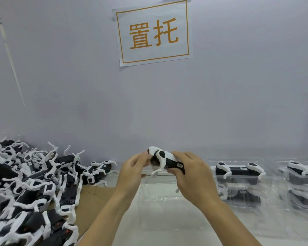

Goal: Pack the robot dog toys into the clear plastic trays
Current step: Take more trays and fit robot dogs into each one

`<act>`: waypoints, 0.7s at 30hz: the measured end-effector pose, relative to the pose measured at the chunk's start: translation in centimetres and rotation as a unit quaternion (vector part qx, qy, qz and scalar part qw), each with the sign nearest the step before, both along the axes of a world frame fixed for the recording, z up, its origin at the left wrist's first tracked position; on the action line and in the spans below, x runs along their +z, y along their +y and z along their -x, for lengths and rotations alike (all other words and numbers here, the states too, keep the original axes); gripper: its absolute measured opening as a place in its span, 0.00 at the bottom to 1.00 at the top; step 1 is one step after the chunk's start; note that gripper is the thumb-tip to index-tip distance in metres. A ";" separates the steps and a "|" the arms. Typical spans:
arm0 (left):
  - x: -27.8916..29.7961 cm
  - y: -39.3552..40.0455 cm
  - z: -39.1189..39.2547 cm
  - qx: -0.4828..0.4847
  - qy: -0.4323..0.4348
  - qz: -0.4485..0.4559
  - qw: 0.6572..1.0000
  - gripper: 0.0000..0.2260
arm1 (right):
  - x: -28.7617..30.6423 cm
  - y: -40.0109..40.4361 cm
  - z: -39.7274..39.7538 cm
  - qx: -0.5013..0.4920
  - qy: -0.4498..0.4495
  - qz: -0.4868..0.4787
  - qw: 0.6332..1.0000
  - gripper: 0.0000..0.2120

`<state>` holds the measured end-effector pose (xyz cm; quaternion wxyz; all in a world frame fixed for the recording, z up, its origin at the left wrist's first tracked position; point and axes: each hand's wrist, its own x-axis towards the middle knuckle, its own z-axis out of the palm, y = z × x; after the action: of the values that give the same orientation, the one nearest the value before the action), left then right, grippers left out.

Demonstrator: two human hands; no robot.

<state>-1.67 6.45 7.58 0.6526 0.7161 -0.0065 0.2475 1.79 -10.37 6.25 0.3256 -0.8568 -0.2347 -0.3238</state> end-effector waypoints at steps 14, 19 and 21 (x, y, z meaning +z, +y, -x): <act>-8.1 3.1 -3.1 -0.022 0.191 -0.003 0.981 0.24 | -0.9 0.7 -0.1 -0.013 0.012 0.044 0.999 0.15; -8.7 3.2 -3.2 -0.015 0.168 0.035 0.985 0.12 | -1.7 1.6 0.0 0.035 0.052 0.020 0.998 0.11; -8.8 3.2 -3.2 -0.029 0.172 0.030 0.984 0.12 | -2.1 1.7 -0.1 0.056 0.078 -0.004 0.995 0.06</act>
<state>1.53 9.62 -1.17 0.6718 0.7280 0.0923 0.1012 1.88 -8.65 4.11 0.3644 -0.8635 -0.2551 -0.2380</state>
